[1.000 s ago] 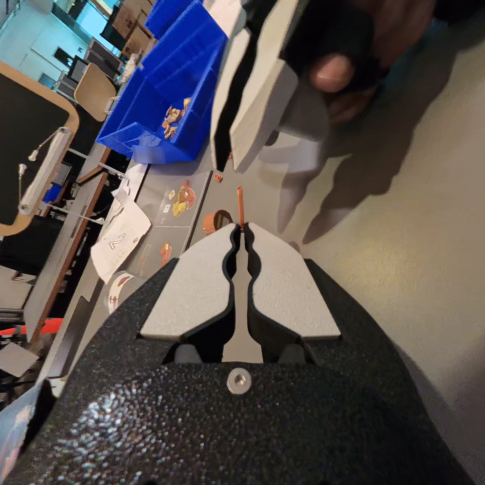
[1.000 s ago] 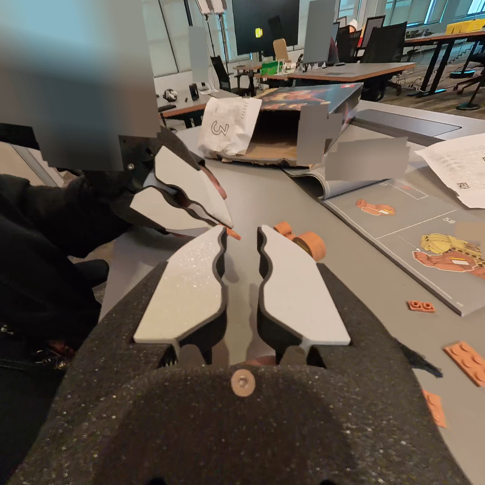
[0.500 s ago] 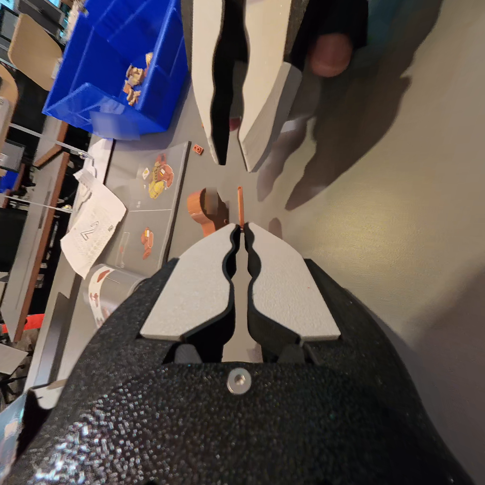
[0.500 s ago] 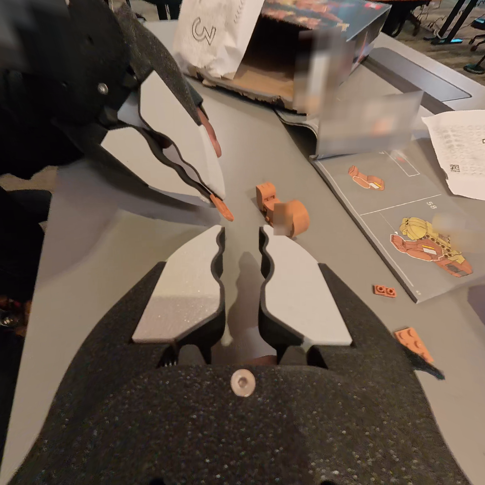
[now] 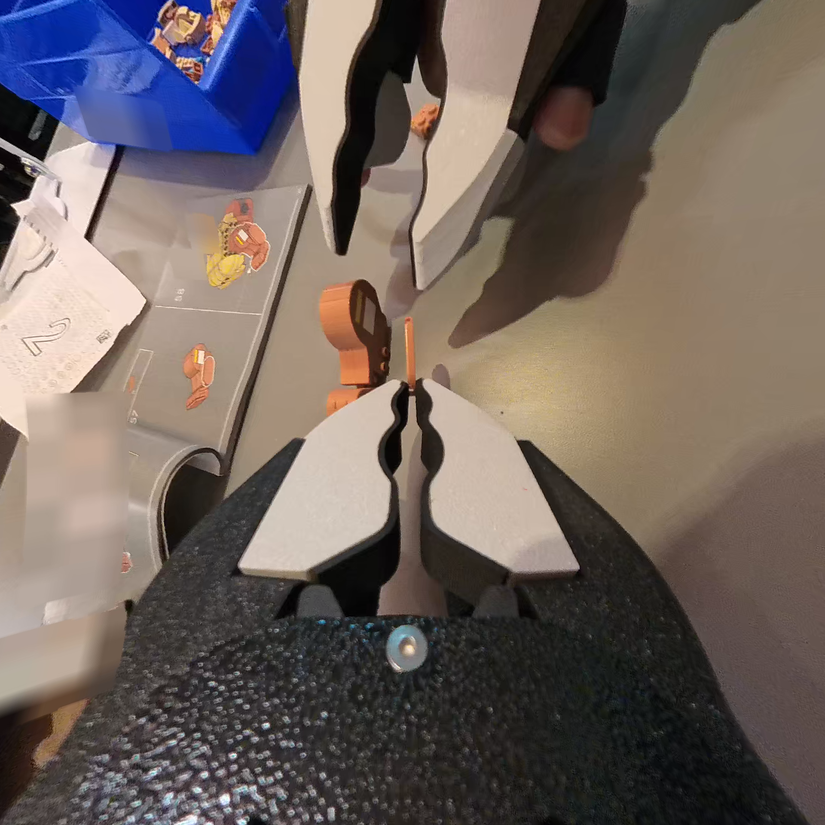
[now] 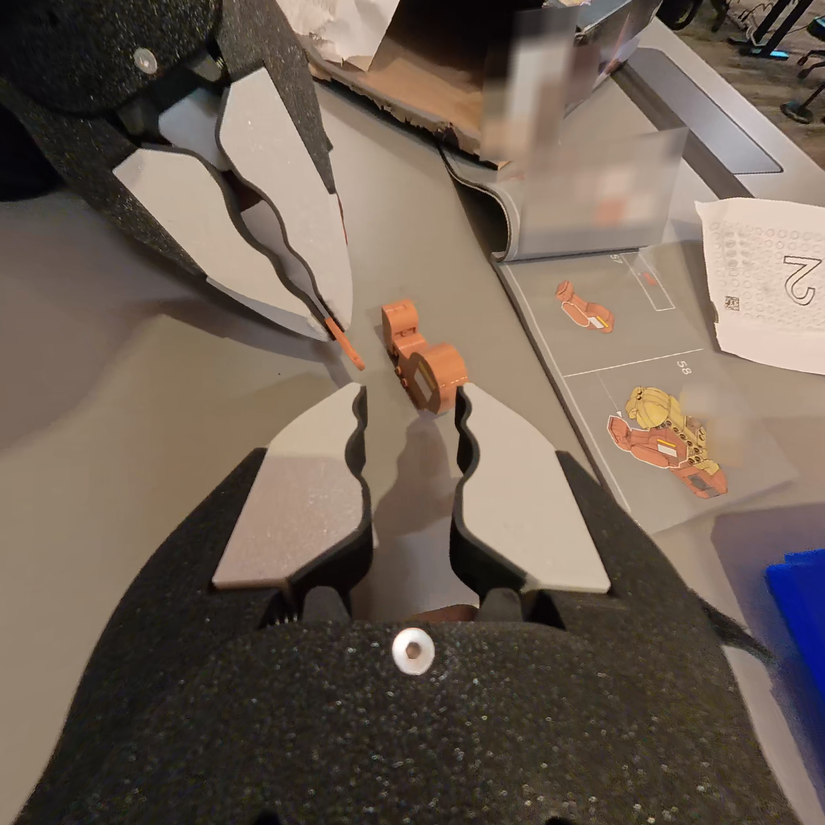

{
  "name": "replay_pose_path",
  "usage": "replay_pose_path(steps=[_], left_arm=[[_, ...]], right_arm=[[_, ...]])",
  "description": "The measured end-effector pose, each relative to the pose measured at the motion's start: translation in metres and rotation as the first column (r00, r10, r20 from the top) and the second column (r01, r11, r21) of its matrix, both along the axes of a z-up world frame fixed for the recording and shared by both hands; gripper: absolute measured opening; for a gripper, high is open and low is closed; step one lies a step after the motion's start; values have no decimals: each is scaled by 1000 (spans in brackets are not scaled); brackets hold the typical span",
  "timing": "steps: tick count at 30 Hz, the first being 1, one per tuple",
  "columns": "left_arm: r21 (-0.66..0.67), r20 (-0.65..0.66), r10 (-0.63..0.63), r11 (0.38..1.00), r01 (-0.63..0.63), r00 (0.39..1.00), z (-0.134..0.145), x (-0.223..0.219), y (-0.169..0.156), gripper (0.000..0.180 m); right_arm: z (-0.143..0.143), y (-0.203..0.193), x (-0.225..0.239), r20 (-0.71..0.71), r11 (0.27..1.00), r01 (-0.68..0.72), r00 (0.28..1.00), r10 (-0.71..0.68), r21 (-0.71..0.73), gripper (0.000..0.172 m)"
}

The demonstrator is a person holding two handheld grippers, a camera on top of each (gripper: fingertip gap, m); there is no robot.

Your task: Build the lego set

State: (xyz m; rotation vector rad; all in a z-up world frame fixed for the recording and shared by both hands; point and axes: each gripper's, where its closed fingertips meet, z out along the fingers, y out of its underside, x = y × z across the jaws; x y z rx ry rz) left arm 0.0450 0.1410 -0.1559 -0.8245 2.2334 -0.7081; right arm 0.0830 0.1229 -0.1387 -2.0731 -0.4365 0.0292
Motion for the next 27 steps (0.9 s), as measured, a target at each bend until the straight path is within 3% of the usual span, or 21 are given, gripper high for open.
replay_pose_path(steps=[7, 17, 27], left_arm=[[-9, -55, -20, 1000, 20, 998, -6, 3, -3, 2], [-192, -130, -39, 981, 14, 991, -14, 4, -10, 2], [-214, -149, -26, 977, -7, 989, -17, 3, -7, 2]], right_arm=[[-8, 2, 0, 9, 1000, 6, 1000, -6, -3, 39], [-5, 3, 5, -23, 999, 38, 999, -38, 9, 40], [-6, 2, 2, -13, 1000, 23, 1000, -23, 8, 39]])
